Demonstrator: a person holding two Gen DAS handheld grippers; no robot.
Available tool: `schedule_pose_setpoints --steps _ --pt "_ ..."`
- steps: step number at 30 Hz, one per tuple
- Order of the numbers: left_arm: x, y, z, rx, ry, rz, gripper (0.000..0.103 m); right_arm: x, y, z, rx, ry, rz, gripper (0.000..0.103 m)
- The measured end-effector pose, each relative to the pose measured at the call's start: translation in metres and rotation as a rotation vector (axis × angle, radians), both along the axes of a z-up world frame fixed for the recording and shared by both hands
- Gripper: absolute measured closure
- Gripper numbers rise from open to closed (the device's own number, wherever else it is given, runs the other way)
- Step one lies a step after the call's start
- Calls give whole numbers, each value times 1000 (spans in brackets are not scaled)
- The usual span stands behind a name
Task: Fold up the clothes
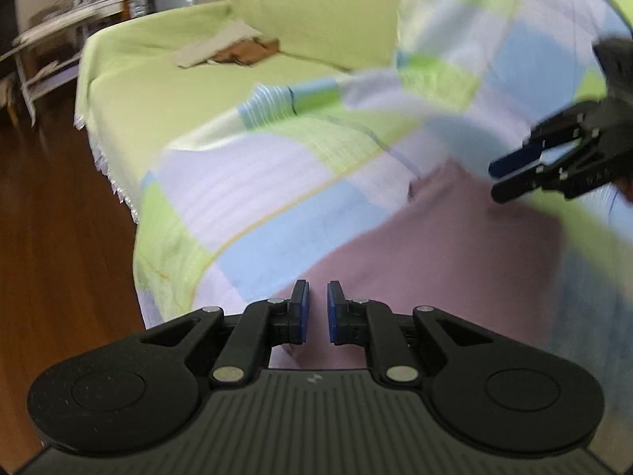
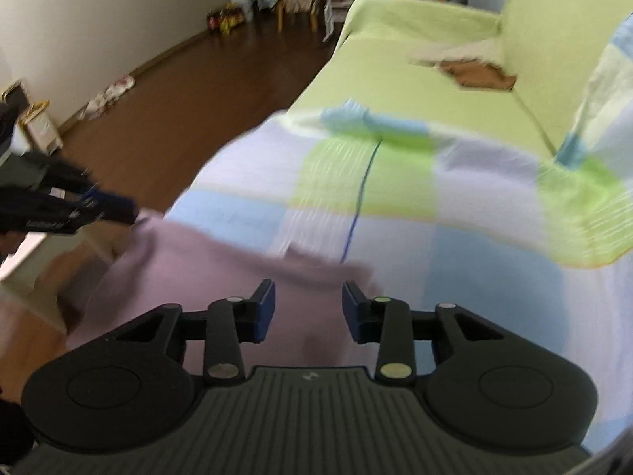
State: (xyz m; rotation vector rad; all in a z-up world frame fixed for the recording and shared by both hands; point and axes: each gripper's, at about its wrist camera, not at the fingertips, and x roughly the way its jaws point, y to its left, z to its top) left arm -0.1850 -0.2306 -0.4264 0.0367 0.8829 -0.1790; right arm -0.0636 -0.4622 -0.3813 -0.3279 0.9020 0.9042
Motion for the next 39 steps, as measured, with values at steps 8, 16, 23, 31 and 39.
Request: schedule_pose_setpoints --steps 8,16,23,31,39 --pt "-13 16 18 35 7 125 88 2 -21 7 -39 -142 -166 72" --pt "-60 -55 14 18 62 37 85 -84 -28 -14 -119 -149 41 91" --pt "-91 -66 30 8 30 94 74 -119 -24 1 -111 -319 123 64" --pt "-110 -130 16 269 10 -142 60 -195 13 -48 -283 -574 632 64" --pt "-94 -168 -19 613 -63 -352 55 -175 14 -36 -201 -541 652 93"
